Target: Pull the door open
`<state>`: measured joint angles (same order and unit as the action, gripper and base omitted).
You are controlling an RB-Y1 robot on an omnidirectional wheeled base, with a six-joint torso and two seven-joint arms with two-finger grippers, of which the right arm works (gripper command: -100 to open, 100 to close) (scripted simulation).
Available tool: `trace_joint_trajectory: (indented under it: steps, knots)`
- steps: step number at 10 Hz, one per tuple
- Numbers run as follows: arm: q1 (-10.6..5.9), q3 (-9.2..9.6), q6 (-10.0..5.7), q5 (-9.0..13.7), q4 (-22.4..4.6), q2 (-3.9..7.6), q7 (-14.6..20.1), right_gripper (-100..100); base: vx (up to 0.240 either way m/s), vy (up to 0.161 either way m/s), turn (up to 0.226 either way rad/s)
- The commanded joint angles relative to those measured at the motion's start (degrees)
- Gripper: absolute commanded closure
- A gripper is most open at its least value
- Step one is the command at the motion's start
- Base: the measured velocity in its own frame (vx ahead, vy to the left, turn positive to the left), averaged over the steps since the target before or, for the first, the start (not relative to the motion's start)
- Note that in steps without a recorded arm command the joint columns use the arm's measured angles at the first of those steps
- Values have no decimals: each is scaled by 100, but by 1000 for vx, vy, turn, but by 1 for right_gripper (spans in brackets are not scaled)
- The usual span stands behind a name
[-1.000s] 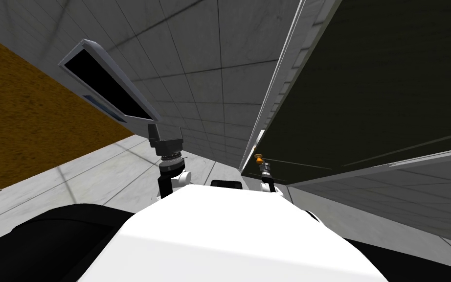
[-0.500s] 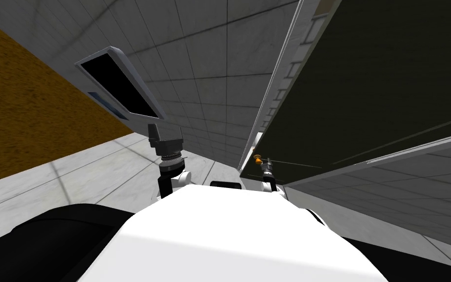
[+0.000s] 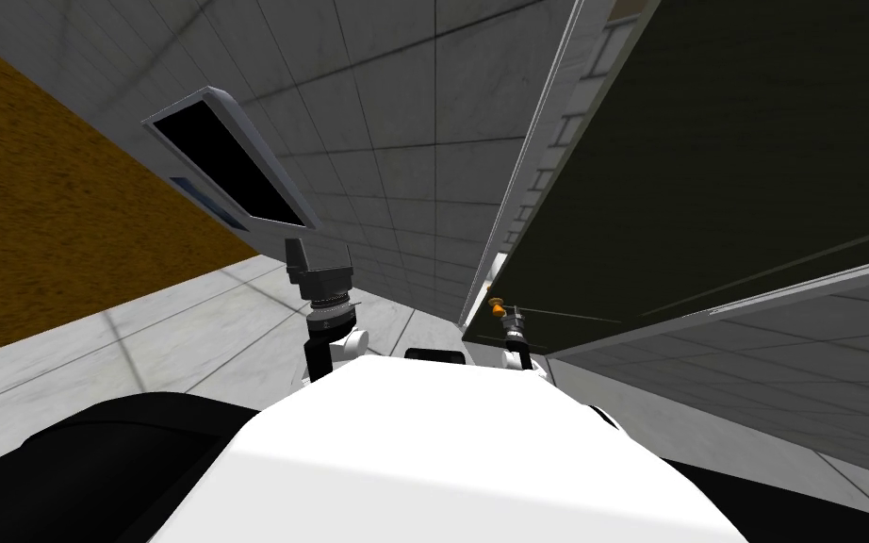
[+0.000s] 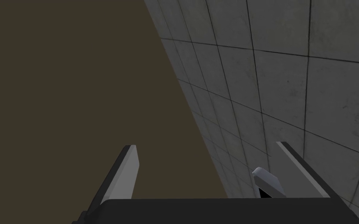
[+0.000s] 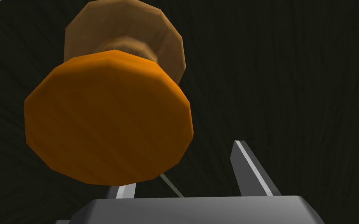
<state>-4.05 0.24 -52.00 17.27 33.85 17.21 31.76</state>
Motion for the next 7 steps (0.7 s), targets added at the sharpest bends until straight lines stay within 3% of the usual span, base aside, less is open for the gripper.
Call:
trace_joint_trajectory:
  steps: [1, 7]
  knots:
    - [-21, 155, 74, 47, 68, -150, 286, -100, -58, -17, 54]
    - [-32, 224, 136, 256, 130, -203, 880, -100, -48, -6, 21]
